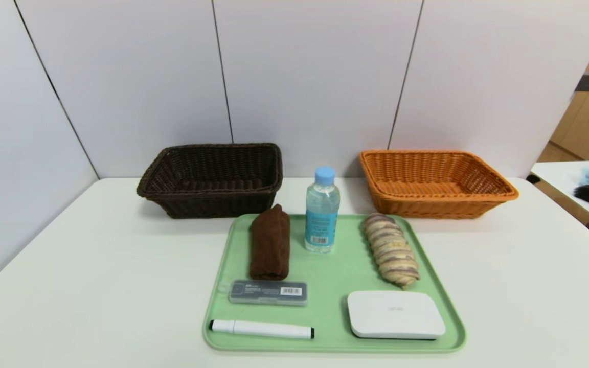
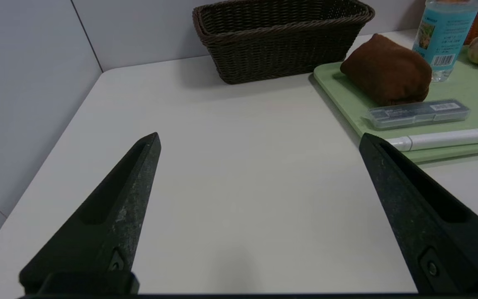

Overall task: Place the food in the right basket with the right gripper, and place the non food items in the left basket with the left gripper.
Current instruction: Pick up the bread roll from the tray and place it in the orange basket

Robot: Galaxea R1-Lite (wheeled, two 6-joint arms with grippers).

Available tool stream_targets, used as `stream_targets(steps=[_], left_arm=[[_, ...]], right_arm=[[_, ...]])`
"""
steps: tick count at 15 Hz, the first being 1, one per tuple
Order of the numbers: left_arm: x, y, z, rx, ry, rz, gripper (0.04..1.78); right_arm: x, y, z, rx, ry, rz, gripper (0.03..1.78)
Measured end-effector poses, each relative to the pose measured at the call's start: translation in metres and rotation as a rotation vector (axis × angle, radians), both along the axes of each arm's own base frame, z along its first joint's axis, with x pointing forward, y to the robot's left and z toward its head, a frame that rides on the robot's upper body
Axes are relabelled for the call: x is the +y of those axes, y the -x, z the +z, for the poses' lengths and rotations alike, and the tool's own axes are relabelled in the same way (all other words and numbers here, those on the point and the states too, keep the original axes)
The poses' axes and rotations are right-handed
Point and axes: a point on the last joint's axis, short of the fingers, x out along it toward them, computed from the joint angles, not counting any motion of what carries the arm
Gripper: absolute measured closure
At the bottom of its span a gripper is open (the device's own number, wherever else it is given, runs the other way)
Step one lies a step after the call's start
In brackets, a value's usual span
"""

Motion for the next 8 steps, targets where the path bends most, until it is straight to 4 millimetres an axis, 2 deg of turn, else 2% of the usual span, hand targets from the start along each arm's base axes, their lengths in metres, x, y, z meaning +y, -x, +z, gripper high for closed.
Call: stream_targets(steps=[2, 4, 8], left_arm=[[0.000, -0.002, 0.017, 0.002, 0.011, -0.004, 0.13], [0.000, -0.010, 0.037, 0.011, 0.015, -0.013, 0.13], [0.000, -0.044, 0.087, 0.028, 0.018, -0.025, 0.13]], right_arm=[[0.001, -0.001, 0.014, -0.005, -0.014, 0.047, 0.11], [0.001, -0.008, 0.036, -0.010, -0.039, 0.067, 0.11], [0.002, -0.050, 0.094, 0.011, -0.094, 0.096, 0.11]])
